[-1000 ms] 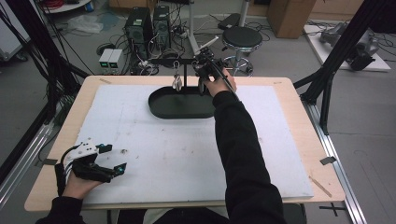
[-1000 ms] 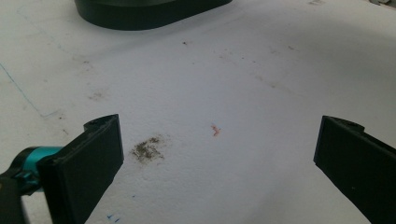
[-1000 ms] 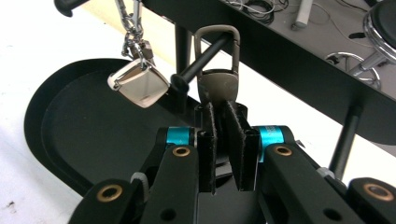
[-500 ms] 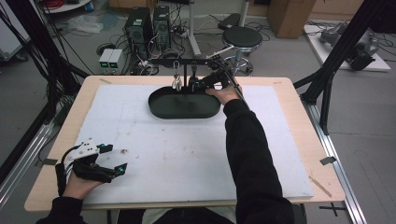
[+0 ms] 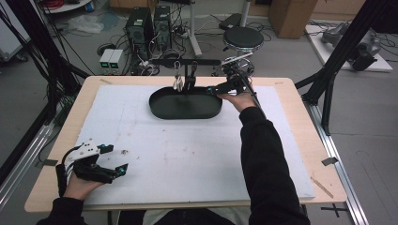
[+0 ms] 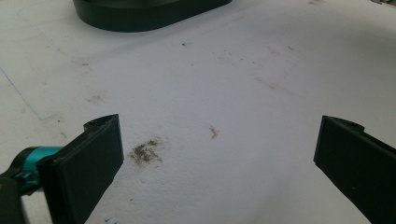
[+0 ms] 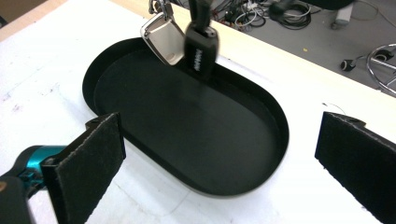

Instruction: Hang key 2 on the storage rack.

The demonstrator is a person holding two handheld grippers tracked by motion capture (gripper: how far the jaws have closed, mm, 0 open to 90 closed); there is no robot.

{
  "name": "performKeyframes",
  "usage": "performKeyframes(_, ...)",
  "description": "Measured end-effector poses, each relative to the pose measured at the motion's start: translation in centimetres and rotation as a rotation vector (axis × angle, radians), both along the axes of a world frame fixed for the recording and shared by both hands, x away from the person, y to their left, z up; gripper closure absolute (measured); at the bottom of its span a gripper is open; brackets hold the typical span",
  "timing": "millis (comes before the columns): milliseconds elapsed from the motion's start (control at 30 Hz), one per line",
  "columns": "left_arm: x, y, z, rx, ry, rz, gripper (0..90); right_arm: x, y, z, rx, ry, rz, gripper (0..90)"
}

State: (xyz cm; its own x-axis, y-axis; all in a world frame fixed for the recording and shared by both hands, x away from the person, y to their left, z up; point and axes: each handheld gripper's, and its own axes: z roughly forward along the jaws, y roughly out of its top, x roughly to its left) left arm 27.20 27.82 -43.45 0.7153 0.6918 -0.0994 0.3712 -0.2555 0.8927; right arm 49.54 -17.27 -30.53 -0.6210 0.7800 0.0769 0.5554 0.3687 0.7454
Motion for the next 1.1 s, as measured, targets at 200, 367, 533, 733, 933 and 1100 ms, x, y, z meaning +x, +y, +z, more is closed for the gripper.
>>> performKeyframes(200,0.0,0.0,0.0,0.003,0.003,0.001,1.9,-1.8,-1.5,-0.2,-0.017,-0.017,-0.007,0.9)
performKeyframes(367,0.0,-0.1,0.1,0.006,-0.002,0.004,1.9,-3.3,-3.0,-0.4,0.005,-0.043,0.006,0.9)
performKeyframes(533,0.0,-0.1,0.0,0.010,0.000,0.002,1.9,-4.5,-4.9,-0.9,0.014,-0.069,-0.006,0.9)
performKeyframes(733,0.0,-0.2,0.0,0.011,0.002,0.002,1.9,-5.8,-7.2,-1.9,0.057,-0.067,-0.015,0.9)
performKeyframes(933,0.1,-0.2,0.0,0.013,0.002,0.005,1.9,-7.0,-8.9,-2.8,0.053,-0.090,-0.030,0.9)
performKeyframes(1100,0.1,-0.2,0.0,0.017,0.003,0.007,1.9,-8.1,-9.8,-3.7,0.033,-0.088,-0.021,0.9)
